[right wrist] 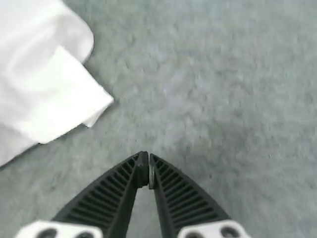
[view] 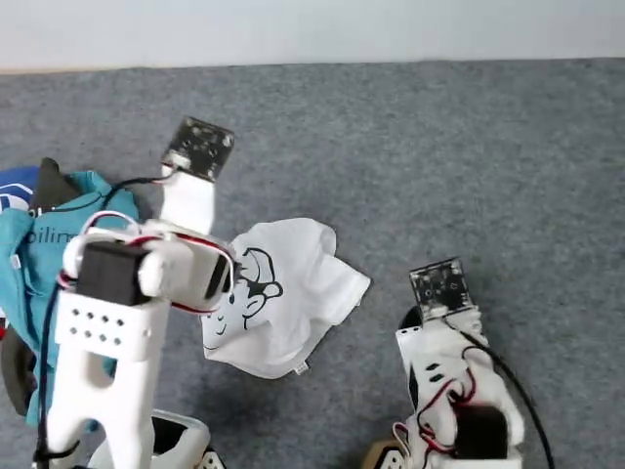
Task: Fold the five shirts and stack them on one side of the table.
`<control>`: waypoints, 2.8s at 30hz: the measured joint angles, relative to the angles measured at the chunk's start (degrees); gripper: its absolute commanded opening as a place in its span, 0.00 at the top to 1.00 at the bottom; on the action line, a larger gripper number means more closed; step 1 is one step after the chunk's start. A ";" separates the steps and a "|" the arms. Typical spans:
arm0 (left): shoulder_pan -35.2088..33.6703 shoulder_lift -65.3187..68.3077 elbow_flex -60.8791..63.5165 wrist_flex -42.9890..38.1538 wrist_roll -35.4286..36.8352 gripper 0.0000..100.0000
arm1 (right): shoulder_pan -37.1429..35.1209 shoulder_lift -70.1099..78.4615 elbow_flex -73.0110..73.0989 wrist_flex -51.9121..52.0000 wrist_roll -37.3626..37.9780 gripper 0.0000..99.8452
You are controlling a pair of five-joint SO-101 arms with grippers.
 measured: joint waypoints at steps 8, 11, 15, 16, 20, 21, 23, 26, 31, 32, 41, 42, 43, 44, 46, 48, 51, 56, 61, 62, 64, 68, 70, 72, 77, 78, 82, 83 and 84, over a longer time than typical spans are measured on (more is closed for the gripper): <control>3.43 0.00 7.21 0.00 -3.52 0.78 | 0.35 31.21 -25.32 10.20 0.00 0.99; 3.43 0.09 7.56 -0.09 -4.31 0.74 | 0.26 43.60 -32.88 14.07 0.00 0.99; 3.43 0.18 10.81 -0.09 -7.12 0.74 | 0.62 52.31 -38.86 16.97 0.00 0.99; 3.43 0.18 12.04 -0.09 -8.35 0.74 | 0.62 53.27 -39.74 17.41 0.00 0.99; 3.43 0.18 17.05 -1.58 -13.36 0.74 | 0.53 54.95 -40.70 19.25 0.00 0.98; 3.43 0.18 17.76 -1.85 -14.86 0.74 | 0.44 54.95 -40.70 19.69 0.00 0.98; 3.60 0.18 17.85 -2.02 -16.62 0.74 | 0.44 54.95 -40.70 20.48 0.00 0.98; 3.78 0.18 17.85 -2.29 -17.67 0.75 | 0.44 54.95 -40.70 21.36 0.00 0.98; 3.78 2.64 18.55 -8.53 -17.58 0.83 | 0.44 54.95 -40.70 18.90 0.00 0.98; 3.34 4.48 18.73 -10.11 -17.58 0.83 | 0.44 54.95 -40.70 17.58 0.00 0.98; -8.62 15.91 7.74 -11.52 -17.32 0.80 | -6.77 63.03 -40.97 11.52 0.18 0.89; -9.05 15.91 5.80 -10.46 -17.23 0.79 | -7.82 64.97 -41.49 10.99 -0.09 0.88; -9.23 15.91 4.04 -9.32 -17.32 0.78 | -8.70 66.99 -42.29 10.37 -0.79 0.88; -9.23 15.91 2.46 -8.09 -17.32 0.77 | -9.58 69.01 -43.16 9.76 -1.41 0.88; -9.49 15.91 -0.18 -5.80 -17.32 0.77 | -11.16 73.32 -45.54 8.70 -2.29 0.88; -9.67 15.91 -2.37 -3.52 -17.32 0.77 | -13.19 77.71 -48.62 7.82 -2.55 0.88; -11.25 15.91 -3.87 -1.14 -17.23 0.77 | -15.38 84.66 -52.92 5.98 -3.25 0.88; -14.51 15.91 -4.04 -0.62 -16.35 0.77 | -17.41 96.70 -58.37 2.46 -5.27 0.88; -17.32 15.91 -4.04 -0.35 -15.56 0.77 | -19.34 107.52 -63.03 -1.93 -5.45 0.89; -17.76 15.91 -4.04 -0.35 -15.56 0.77 | -19.34 109.63 -64.09 -2.55 -5.45 0.89; -18.55 15.91 -4.04 -0.35 -15.56 0.77 | -19.34 113.67 -66.55 -2.90 -5.45 0.89; -18.81 15.91 -4.04 -0.35 -15.56 0.77 | -19.43 121.05 -71.82 -2.81 -5.45 0.89; -18.81 15.91 -4.04 -0.35 -15.56 0.77 | -19.43 123.43 -74.11 -1.76 -5.45 0.88; -18.81 15.91 -4.04 -0.35 -15.56 0.77 | -19.43 125.01 -76.66 0.00 -5.45 0.88; -18.81 15.91 -4.04 -0.35 -15.56 0.77 | -19.43 126.24 -80.79 3.43 -5.45 0.88; -18.81 15.91 -4.04 -0.35 -15.56 0.77 | -19.43 126.24 -81.23 3.87 -5.45 0.88; -18.81 15.91 -4.04 -0.35 -15.56 0.77 | -19.34 126.24 -85.01 8.00 -5.45 0.84; -18.81 15.91 -4.04 -0.35 -15.56 0.77 | -19.34 126.24 -86.07 8.97 -5.45 0.82; -18.81 15.91 -4.04 -0.35 -15.56 0.77 | -19.34 126.24 -86.77 9.76 -5.45 0.79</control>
